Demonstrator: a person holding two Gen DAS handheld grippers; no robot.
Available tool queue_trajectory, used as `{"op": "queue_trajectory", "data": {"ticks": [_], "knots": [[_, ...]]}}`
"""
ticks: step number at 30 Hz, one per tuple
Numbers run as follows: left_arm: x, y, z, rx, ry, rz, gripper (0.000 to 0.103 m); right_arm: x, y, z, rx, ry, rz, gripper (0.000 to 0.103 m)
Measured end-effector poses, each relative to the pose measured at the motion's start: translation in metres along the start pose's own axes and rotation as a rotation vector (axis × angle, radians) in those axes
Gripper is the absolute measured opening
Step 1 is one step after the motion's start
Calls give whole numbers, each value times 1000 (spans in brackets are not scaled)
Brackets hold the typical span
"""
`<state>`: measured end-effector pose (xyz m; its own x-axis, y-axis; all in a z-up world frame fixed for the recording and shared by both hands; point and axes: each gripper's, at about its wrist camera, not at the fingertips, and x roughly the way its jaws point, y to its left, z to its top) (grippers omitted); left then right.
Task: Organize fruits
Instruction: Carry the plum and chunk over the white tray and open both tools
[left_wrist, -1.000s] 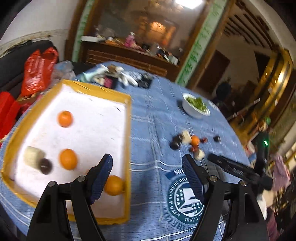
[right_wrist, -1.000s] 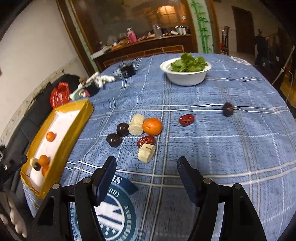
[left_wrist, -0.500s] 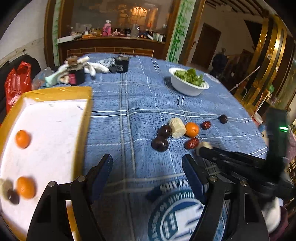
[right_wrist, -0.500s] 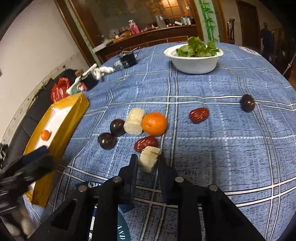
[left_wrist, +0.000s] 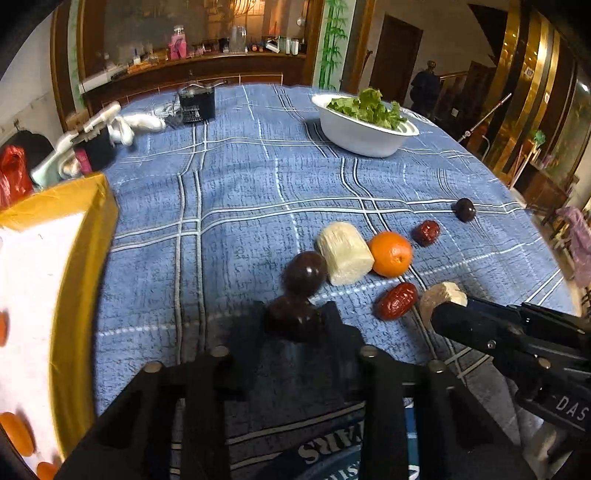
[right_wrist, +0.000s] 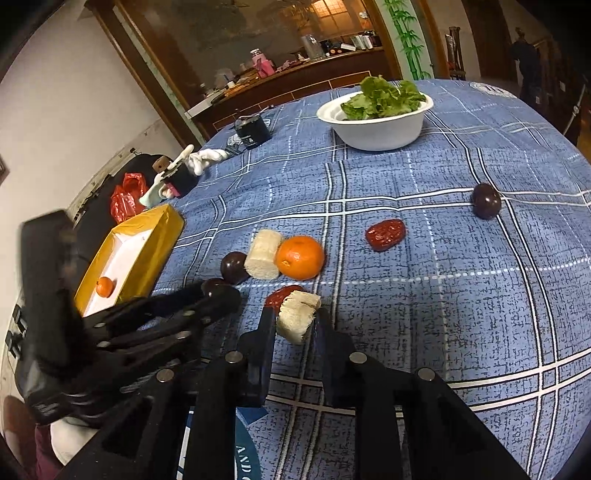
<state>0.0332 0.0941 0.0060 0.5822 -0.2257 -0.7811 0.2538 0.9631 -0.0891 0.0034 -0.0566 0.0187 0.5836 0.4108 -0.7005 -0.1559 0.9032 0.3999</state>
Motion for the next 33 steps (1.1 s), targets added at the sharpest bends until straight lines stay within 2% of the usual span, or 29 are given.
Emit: {"op": "queue_trajectory", "data": {"ticks": [5,10,13,15,18,21,23,29,33], "knots": [[-9,9,0,-55,-26,-18,24,1,1,0,-9,-7,-12,24],[-57,29,-7,-143,-124,-43,24,-5,2,0,-22,-54,-32,24],[-95,54,-20,-212,-170,-43,24,-6,8,-1,-46,-70,-41,23],[-114,73,-28,-254,-189,-20,24,-7,13,-2,-58,-73,-43,24],[-144,113,-47,-336,-214,49,25,-12,27,-3,-60,-70,0,24],[-156,146,-64,-406,-209,108,25,-16,57,-8,-82,-44,85,24],[-157,164,-75,-450,-198,119,25,-16,79,-10,-121,-26,112,24],[-159,190,-95,-506,-194,110,25,-1,151,-9,-210,46,207,25],[-156,202,-98,-524,-189,104,25,17,193,-14,-276,86,224,25]]}}
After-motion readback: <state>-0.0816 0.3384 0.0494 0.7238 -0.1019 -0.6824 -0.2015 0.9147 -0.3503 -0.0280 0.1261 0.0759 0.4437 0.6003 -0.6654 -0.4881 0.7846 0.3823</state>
